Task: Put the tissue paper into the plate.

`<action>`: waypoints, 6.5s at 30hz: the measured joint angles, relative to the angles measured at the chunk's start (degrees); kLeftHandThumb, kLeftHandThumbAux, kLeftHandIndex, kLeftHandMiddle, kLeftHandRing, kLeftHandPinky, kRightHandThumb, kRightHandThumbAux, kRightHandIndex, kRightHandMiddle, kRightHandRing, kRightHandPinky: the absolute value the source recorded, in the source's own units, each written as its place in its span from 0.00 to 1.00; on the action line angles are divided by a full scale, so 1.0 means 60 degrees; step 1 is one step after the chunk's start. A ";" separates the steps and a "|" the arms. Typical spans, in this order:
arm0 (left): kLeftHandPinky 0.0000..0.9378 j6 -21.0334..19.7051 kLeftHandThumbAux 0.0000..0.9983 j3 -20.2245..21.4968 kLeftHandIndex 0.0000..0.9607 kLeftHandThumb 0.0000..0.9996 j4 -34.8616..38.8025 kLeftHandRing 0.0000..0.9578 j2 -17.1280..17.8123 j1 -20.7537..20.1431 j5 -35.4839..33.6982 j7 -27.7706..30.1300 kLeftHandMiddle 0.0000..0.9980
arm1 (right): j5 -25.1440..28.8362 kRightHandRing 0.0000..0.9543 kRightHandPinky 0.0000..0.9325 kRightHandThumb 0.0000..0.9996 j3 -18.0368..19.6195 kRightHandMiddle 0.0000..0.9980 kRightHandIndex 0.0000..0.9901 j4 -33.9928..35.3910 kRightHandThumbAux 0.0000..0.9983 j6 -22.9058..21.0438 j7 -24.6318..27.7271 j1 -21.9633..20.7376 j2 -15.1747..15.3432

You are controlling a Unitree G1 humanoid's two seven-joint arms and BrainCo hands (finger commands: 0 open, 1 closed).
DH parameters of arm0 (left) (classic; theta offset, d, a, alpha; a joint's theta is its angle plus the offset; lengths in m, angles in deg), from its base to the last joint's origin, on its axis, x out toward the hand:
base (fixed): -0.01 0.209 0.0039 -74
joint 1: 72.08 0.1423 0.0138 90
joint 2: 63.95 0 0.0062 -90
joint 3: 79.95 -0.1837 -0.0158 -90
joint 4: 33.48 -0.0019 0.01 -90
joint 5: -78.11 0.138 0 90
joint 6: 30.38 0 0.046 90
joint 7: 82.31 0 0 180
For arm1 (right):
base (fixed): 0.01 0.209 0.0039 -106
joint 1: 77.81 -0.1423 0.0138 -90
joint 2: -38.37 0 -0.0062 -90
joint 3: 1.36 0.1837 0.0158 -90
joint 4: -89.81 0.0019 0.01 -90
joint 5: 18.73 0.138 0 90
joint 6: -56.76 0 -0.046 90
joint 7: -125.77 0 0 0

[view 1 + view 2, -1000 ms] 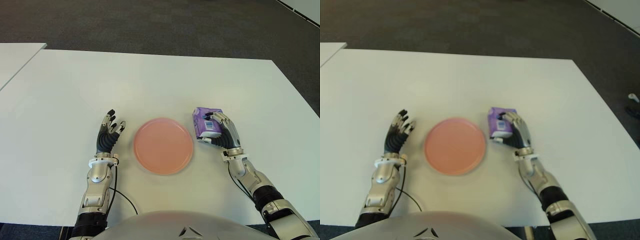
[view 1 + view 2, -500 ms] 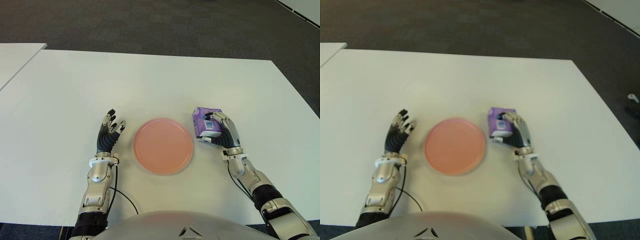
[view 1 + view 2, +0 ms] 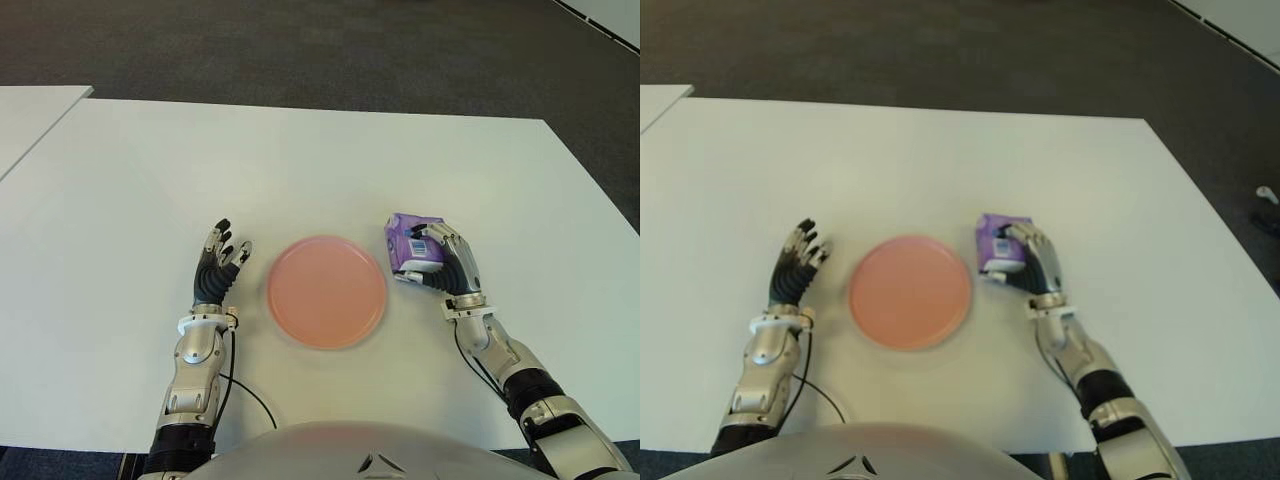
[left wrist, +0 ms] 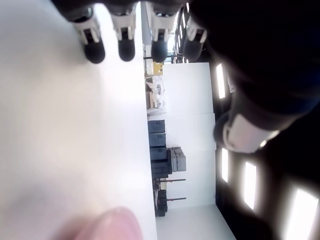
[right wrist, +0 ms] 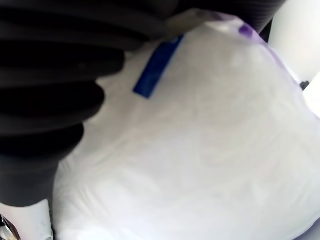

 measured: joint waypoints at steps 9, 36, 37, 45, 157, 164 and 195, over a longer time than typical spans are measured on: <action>0.00 -0.0143 0.62 0.0006 0.00 0.00 0.0127 0.00 0.0000 0.0001 -0.0033 0.0004 0.00 | 0.0010 0.92 0.92 0.74 0.0228 0.89 0.44 0.0573 0.71 -0.0451 0.0032 0.0190 -0.0209; 0.00 0.0073 0.63 -0.0007 0.00 0.00 0.0077 0.00 -0.0033 0.0007 0.0001 -0.0004 0.00 | -0.0228 0.91 0.91 0.74 0.1430 0.86 0.45 0.3886 0.71 -0.1806 0.1407 0.0892 -0.0511; 0.00 0.0073 0.63 -0.0007 0.00 0.00 0.0071 0.00 -0.0040 0.0007 0.0001 -0.0009 0.00 | -0.0248 0.91 0.91 0.74 0.1450 0.86 0.45 0.3890 0.71 -0.1805 0.1407 0.0891 -0.0521; 0.00 0.0072 0.63 -0.0010 0.00 0.00 0.0066 0.00 -0.0123 0.0008 0.0041 -0.0089 0.00 | -0.0270 0.90 0.90 0.74 0.1580 0.85 0.45 0.4277 0.71 -0.1806 0.1793 0.0701 -0.0537; 0.00 0.0291 0.57 -0.0273 0.00 0.00 -0.0222 0.00 -0.0112 -0.0154 0.0178 -0.0084 0.00 | 0.0772 0.86 0.88 0.74 -0.0444 0.82 0.44 0.7029 0.71 -0.1264 0.7244 -0.0594 -0.2130; 0.00 0.0308 0.57 -0.0274 0.00 0.00 -0.0222 0.00 -0.0091 -0.0152 0.0180 -0.0084 0.00 | 0.0554 0.86 0.88 0.74 -0.0472 0.82 0.44 0.6991 0.71 -0.1600 0.7395 -0.0521 -0.2097; 0.00 -0.0002 0.57 -0.0271 0.00 0.00 0.0173 0.00 -0.0103 -0.0039 0.0173 -0.0084 0.00 | -0.0374 0.87 0.88 0.74 -0.0515 0.83 0.45 0.5476 0.71 -0.1669 0.5860 -0.0517 -0.2245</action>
